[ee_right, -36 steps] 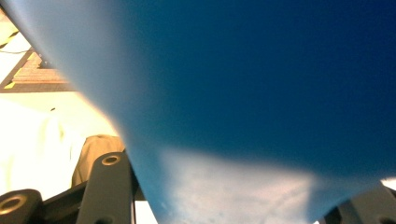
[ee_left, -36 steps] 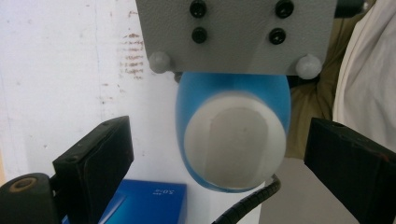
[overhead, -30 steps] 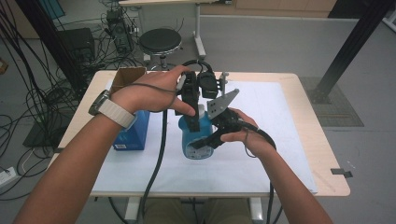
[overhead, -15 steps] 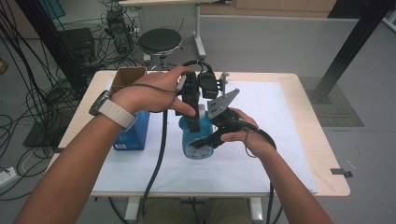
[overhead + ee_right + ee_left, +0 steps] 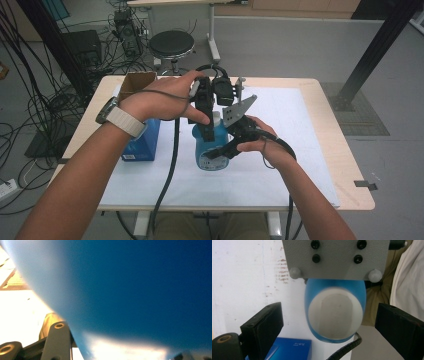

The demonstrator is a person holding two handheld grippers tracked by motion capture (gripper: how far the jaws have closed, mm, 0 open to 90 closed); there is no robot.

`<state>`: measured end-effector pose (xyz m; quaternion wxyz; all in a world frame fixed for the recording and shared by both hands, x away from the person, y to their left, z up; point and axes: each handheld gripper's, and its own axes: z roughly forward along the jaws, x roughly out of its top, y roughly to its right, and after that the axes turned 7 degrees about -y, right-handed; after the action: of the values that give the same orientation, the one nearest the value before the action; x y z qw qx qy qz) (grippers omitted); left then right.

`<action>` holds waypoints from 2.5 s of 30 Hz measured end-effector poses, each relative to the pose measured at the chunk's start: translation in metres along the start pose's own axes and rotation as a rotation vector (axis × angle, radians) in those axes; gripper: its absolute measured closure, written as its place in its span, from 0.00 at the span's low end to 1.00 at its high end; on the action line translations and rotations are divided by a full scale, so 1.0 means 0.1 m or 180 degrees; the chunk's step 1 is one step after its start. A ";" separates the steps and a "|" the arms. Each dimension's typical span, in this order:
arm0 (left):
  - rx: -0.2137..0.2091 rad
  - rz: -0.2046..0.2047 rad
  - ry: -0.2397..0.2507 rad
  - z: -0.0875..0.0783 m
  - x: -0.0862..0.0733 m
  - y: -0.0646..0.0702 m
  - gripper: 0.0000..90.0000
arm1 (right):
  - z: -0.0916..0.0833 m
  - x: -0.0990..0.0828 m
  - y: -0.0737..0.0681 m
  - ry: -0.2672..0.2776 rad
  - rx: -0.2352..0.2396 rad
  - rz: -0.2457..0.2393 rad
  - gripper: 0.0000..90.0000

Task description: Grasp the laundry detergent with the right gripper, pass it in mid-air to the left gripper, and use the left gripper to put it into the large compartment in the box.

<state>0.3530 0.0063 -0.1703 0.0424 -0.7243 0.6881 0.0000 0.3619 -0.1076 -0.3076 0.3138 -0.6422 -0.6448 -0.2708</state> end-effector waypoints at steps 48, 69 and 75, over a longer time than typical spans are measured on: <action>-0.0021 -0.0011 0.0022 0.05 0.00 -0.01 0.10 | 0.02 0.01 0.00 -0.0018 0.0043 0.0029 0.48; -0.0091 0.0005 0.0039 0.14 0.04 -0.02 0.11 | -0.01 0.04 0.00 0.0046 0.0053 0.0009 0.48; -0.0124 0.0013 0.0060 0.18 0.04 -0.04 0.15 | -0.03 0.05 -0.01 0.0043 0.0046 0.0013 0.48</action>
<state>0.3582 0.0037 -0.1879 0.0218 -0.7236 0.6899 0.0067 0.3611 -0.1060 -0.3018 0.3233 -0.6394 -0.6432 -0.2699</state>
